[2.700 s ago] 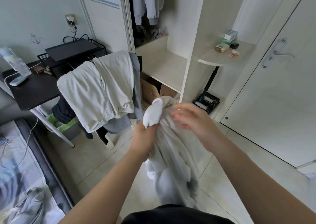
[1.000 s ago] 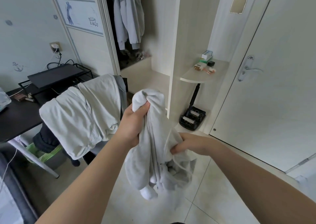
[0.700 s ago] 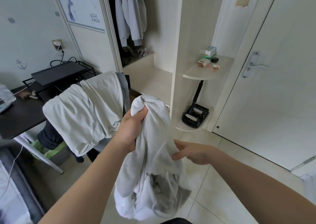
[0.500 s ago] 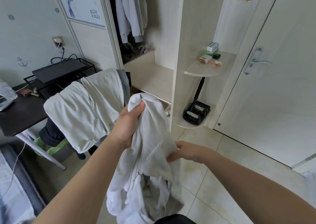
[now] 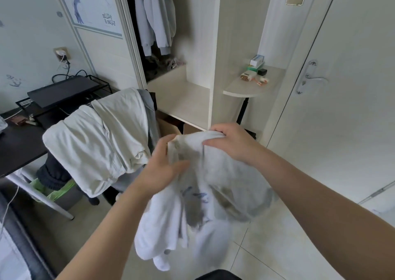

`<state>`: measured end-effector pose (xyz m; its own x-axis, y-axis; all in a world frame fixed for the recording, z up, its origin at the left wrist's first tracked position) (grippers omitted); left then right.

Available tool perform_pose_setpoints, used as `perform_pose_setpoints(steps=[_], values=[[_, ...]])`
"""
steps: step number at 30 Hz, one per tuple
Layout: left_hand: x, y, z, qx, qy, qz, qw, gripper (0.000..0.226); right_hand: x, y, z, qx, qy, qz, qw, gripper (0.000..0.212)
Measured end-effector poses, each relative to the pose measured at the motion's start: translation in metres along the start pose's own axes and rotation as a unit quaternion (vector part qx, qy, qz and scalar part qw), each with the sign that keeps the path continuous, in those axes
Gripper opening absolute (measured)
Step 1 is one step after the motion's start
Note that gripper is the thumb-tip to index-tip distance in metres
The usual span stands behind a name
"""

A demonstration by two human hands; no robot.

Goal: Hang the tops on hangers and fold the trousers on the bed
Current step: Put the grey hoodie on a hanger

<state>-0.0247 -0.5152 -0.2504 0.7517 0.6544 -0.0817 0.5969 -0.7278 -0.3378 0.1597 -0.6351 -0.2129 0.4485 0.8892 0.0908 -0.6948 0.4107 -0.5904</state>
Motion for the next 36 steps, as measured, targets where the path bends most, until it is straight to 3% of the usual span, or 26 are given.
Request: perform_pose_setpoints(steps=[2, 4, 8, 10, 13, 15, 17, 20, 22, 24, 25, 28, 29, 34, 36], values=[[0.004, 0.023, -0.002, 0.14, 0.062, 0.021, 0.988, 0.106, 0.006, 0.0, 0.023, -0.003, -0.028, 0.036, 0.999, 0.031], [0.008, 0.043, -0.002, 0.183, 0.113, -0.017, 0.976, 0.097, 0.011, -0.001, 0.037, -0.025, -0.05, 0.068, 0.996, 0.019], [0.018, 0.056, 0.0, 0.014, 0.065, -0.078, 0.995, 0.015, 0.026, -0.017, 0.037, -0.067, -0.069, 0.02, 0.995, 0.018], [0.017, 0.052, -0.01, -0.073, 0.037, -0.099, 0.992, 0.019, 0.03, -0.027, 0.025, -0.101, -0.07, -0.037, 0.992, 0.012], [0.013, 0.042, -0.031, -0.192, -0.043, -0.128, 0.972, 0.032, 0.01, -0.031, 0.007, -0.166, -0.113, -0.156, 0.967, 0.029], [0.015, 0.037, -0.038, -0.241, -0.083, -0.13, 0.958, 0.027, -0.024, -0.02, -0.001, -0.129, -0.136, -0.227, 0.956, 0.017], [0.015, 0.034, -0.044, -0.276, -0.098, -0.128, 0.948, 0.021, -0.055, -0.001, -0.013, -0.128, -0.071, -0.209, 0.967, 0.019], [0.013, 0.035, -0.046, -0.324, -0.107, -0.114, 0.933, 0.023, -0.079, 0.03, -0.039, -0.14, 0.173, -0.026, 0.975, 0.04], [0.01, 0.039, -0.046, -0.35, -0.116, -0.082, 0.926, 0.027, -0.084, 0.045, -0.051, 0.006, 0.296, 0.07, 0.953, 0.058], [0.008, 0.041, -0.044, -0.355, -0.123, -0.058, 0.925, 0.031, -0.084, 0.055, -0.056, 0.129, 0.358, 0.114, 0.918, 0.072], [0.007, 0.042, -0.041, -0.352, -0.13, -0.052, 0.926, 0.032, -0.082, 0.059, -0.061, 0.155, 0.358, 0.121, 0.913, 0.074], [0.006, 0.039, -0.032, -0.351, -0.153, -0.029, 0.923, 0.041, -0.072, 0.067, -0.069, 0.193, 0.277, 0.086, 0.937, 0.034], [0.005, 0.036, -0.028, -0.347, -0.153, -0.025, 0.925, 0.04, -0.069, 0.067, -0.067, 0.173, 0.248, 0.068, 0.951, 0.031], [0.006, 0.003, -0.012, -0.205, -0.099, -0.054, 0.972, 0.034, -0.057, 0.041, -0.05, 0.143, 0.165, -0.066, 0.974, 0.036], [0.008, -0.011, -0.003, -0.139, -0.083, -0.048, 0.986, 0.05, -0.048, 0.03, -0.04, 0.162, 0.121, -0.09, 0.975, 0.04]])
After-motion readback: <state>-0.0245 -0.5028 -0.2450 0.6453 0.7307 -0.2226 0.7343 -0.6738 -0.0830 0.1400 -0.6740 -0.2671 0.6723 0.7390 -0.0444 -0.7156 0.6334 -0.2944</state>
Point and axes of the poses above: each hand's wrist, its own x-axis towards the middle knuckle, its own y-axis out of the palm, z = x × y, the point moved 1 cm from there along x, towards the middle knuckle, and after that the axes turned 3 degrees about -x, right-handed, at the moved point
